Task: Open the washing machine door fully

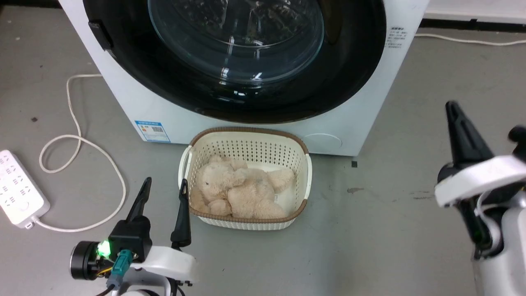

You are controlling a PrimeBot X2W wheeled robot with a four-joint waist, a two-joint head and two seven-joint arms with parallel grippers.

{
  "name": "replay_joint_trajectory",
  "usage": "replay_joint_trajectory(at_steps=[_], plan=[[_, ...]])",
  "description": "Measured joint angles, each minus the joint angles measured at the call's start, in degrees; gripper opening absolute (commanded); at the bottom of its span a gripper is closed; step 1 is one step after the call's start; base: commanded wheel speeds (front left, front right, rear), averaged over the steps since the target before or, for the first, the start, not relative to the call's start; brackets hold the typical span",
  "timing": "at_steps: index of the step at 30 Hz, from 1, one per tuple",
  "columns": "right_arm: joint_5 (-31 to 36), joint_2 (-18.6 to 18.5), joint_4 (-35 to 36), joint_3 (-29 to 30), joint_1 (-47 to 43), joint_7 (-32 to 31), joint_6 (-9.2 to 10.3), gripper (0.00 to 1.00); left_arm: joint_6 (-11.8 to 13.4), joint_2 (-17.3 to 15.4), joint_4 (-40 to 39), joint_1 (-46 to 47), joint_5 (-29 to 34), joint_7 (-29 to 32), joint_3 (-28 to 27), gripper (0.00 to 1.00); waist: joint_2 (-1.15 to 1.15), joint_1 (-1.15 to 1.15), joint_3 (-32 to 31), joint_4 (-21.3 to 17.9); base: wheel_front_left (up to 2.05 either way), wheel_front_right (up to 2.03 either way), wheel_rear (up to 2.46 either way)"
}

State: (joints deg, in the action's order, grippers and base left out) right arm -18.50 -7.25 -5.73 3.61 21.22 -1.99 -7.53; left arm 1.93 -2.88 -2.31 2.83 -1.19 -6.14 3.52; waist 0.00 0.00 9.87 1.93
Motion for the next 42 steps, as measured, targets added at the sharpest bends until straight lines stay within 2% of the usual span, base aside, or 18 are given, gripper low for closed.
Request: replay_joint_trajectory(at_steps=[9,26,42], plan=[[-7.3,0.4,-5.3,4.1,8.2,-4.5,0.00,0.00,0.5,0.0,-0.9,1.2,0.0,-1.0,0.8,1.00,0.00,0.00,2.7,0.7,0.00,0.00,0.00],[-19.1,0.8,-19.7,12.5,26.4,-18.5,0.01,0.00,1.1,0.0,-2.1,3.4,-0.6,-3.1,1.8,1.00,0.00,-0.01,8.3,2.8,0.00,0.00,0.00],[-25.1,-1.4,-37.6,20.8,42.9,-31.3,0.01,0.00,1.7,0.0,-3.3,4.5,-1.0,-4.9,3.2,1.00,0.00,0.00,12.0,5.0,0.00,0.00,0.00]])
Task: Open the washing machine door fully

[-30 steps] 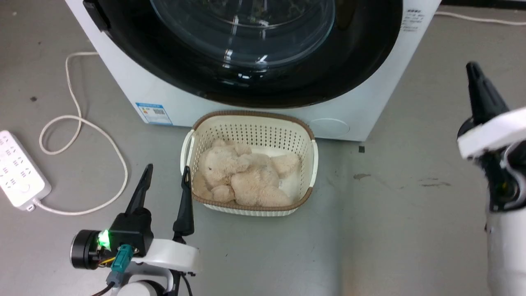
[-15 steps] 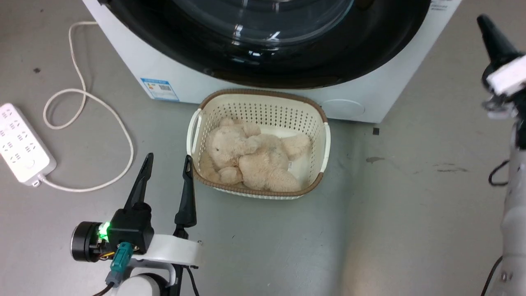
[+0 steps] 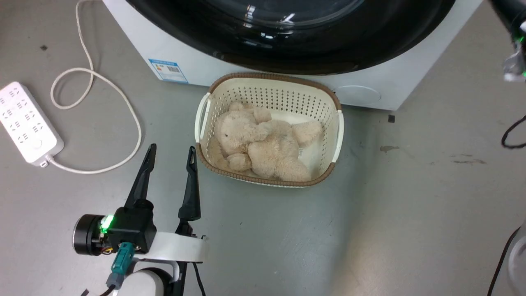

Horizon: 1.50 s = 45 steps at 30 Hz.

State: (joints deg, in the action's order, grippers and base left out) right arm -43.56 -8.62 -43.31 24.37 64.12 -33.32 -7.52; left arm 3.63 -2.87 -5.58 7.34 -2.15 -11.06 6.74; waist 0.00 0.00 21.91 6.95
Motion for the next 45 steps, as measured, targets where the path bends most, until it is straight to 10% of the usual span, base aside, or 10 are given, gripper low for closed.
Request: replay_joint_trajectory(at_steps=[27,45], plan=[[-5.0,-4.1,-17.5,7.5,18.9,-10.3,0.09,0.00,2.3,0.0,-1.9,2.7,-1.0,-3.2,2.5,1.00,0.00,0.00,6.2,3.0,0.00,0.00,0.00],[-7.9,1.8,-9.8,7.4,1.9,-20.3,0.09,0.00,1.7,0.0,1.1,0.4,-2.1,-3.6,2.9,1.00,0.00,0.01,-3.3,1.1,0.00,0.00,0.00]])
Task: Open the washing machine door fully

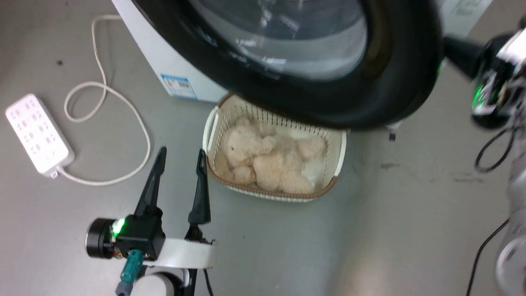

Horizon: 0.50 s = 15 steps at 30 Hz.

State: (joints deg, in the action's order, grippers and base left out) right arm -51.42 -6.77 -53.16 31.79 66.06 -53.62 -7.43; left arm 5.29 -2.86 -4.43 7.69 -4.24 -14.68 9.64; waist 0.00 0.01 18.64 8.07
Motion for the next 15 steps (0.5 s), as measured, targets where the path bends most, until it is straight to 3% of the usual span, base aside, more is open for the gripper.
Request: replay_joint_trajectory(at_steps=[8,15], plan=[[-3.2,3.4,5.6,-3.9,-10.3,-6.3,0.00,0.00,-1.5,0.0,1.3,-3.2,-0.1,0.0,0.0,1.00,0.00,0.00,-5.3,-0.6,0.00,0.00,0.00],[-17.3,3.4,6.1,-17.9,-18.0,-8.2,0.00,0.00,-3.3,0.0,3.5,-6.3,-1.2,0.0,0.5,1.00,0.00,0.01,-9.6,-0.2,0.00,0.00,0.00]])
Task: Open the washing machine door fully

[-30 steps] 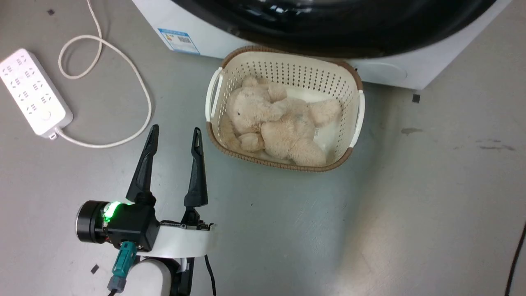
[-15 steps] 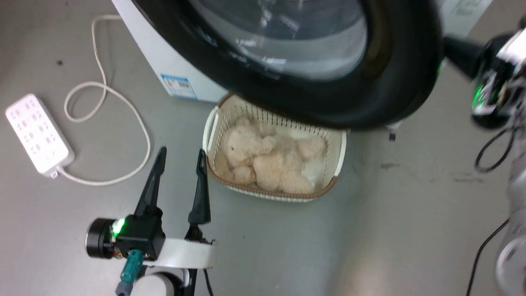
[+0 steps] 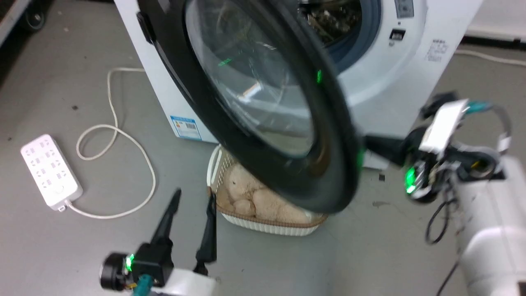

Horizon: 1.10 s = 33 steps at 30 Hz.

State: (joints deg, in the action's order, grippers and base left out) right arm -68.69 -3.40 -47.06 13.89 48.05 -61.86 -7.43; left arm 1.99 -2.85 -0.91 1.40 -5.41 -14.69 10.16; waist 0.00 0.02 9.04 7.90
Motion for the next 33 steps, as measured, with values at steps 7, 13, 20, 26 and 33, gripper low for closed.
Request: replay_joint_trajectory(at_steps=[7,13,20,26,33], plan=[[-13.6,0.1,5.5,-17.1,-8.3,3.2,0.00,0.00,-0.7,0.0,1.7,-2.2,-0.3,0.0,0.4,1.00,0.00,-0.01,-2.3,1.0,0.00,0.00,0.00],[-21.4,0.2,10.6,-30.7,-13.0,7.8,0.00,0.00,-1.0,0.0,1.9,-2.7,-0.4,0.0,0.4,1.00,0.00,-0.01,-2.8,2.0,0.00,0.00,0.00],[-24.1,0.5,12.7,-37.7,-14.4,13.7,0.00,0.00,-1.0,0.0,1.8,-3.0,-0.7,0.0,0.2,1.00,0.00,-0.01,-3.0,3.0,0.00,0.00,0.00],[-20.9,-1.4,16.8,-36.0,-14.9,22.9,0.00,1.00,-1.1,0.0,1.6,-3.6,-1.7,0.0,-0.9,1.00,0.00,-0.02,-3.7,1.8,0.00,0.00,0.00],[-2.6,-11.5,28.4,-32.5,-19.0,44.6,0.00,1.00,-1.8,-0.1,2.0,-3.7,-1.9,0.0,-3.0,1.00,0.00,-0.01,-5.4,-0.9,0.00,0.00,0.00]])
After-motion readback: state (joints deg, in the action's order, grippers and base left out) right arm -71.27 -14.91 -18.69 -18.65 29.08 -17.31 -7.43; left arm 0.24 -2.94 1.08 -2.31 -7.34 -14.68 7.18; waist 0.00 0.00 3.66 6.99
